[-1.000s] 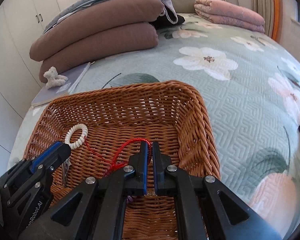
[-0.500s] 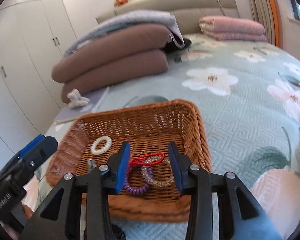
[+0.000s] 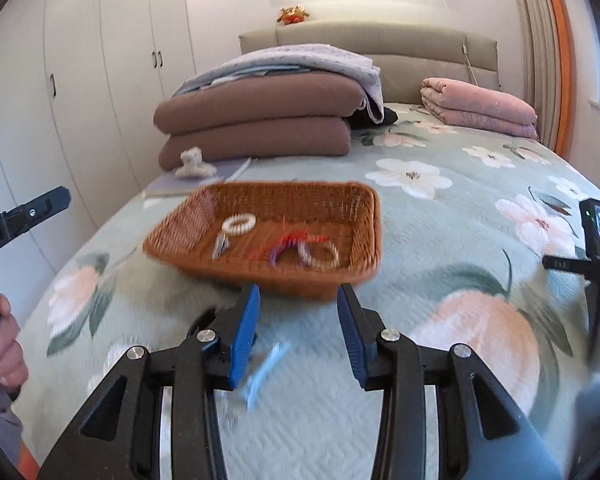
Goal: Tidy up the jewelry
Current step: 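Withdraw both tools from the basket back toward the jewelry, then grasp a clear bead bracelet with the left tool while the right tool grasps the silver chain bracelet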
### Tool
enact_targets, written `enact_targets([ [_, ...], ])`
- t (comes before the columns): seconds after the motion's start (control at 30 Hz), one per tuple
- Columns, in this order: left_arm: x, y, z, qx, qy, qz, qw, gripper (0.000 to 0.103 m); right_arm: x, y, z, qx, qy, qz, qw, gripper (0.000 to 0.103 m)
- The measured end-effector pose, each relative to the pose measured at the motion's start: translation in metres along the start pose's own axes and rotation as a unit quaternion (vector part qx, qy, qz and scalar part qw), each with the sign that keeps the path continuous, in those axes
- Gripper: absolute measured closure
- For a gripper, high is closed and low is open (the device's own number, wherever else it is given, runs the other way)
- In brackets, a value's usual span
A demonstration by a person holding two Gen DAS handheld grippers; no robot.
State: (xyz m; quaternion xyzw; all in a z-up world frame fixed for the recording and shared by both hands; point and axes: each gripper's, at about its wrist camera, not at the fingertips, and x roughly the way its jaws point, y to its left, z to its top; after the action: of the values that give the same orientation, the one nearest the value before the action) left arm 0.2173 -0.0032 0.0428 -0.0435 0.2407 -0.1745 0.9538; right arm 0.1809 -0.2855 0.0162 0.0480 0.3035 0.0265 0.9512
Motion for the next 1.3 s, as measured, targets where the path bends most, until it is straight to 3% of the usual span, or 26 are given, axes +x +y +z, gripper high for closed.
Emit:
enact_targets([
  [0.37, 0.003, 0.039, -0.093, -0.031, 0.11, 0.039, 0.9927, 0.026, 0.001, 0.022, -0.061, 0.029, 0.055, 0.035, 0.997, 0.06],
  [0.53, 0.017, 0.049, -0.11, -0.056, 0.133, 0.056, 0.9879, 0.026, 0.019, 0.036, -0.082, 0.044, 0.09, 0.051, 0.994, 0.06],
  [0.77, 0.03, 0.037, -0.11, -0.027, 0.142, 0.066, 0.9872, 0.027, 0.041, 0.04, -0.084, 0.056, 0.112, 0.04, 0.991, 0.06],
  [0.83, 0.043, 0.034, -0.111, -0.02, 0.167, 0.07, 0.9833, 0.027, 0.049, 0.037, -0.084, 0.062, 0.123, 0.034, 0.99, 0.063],
  [0.9, 0.055, 0.03, -0.114, -0.012, 0.189, 0.077, 0.9789, 0.042, 0.051, 0.038, -0.082, 0.061, 0.122, 0.03, 0.99, 0.064],
  [0.97, 0.06, 0.027, -0.117, -0.005, 0.202, 0.073, 0.9766, 0.049, 0.054, 0.042, -0.08, 0.054, 0.123, 0.028, 0.991, 0.064],
  [1.1, 0.063, 0.022, -0.114, 0.0, 0.204, 0.056, 0.9775, 0.049, 0.058, 0.054, -0.081, 0.024, 0.123, 0.014, 0.992, 0.064],
  [1.2, 0.071, 0.014, -0.115, 0.02, 0.211, 0.066, 0.9751, 0.051, 0.061, 0.064, -0.082, 0.001, 0.125, -0.004, 0.992, 0.064],
  [1.27, 0.071, 0.009, -0.116, 0.029, 0.21, 0.065, 0.9752, 0.058, 0.062, 0.068, -0.083, -0.011, 0.124, -0.009, 0.992, 0.071],
  [1.3, 0.07, 0.007, -0.117, 0.035, 0.208, 0.063, 0.9755, 0.064, 0.064, 0.069, -0.083, -0.011, 0.125, -0.01, 0.992, 0.079],
])
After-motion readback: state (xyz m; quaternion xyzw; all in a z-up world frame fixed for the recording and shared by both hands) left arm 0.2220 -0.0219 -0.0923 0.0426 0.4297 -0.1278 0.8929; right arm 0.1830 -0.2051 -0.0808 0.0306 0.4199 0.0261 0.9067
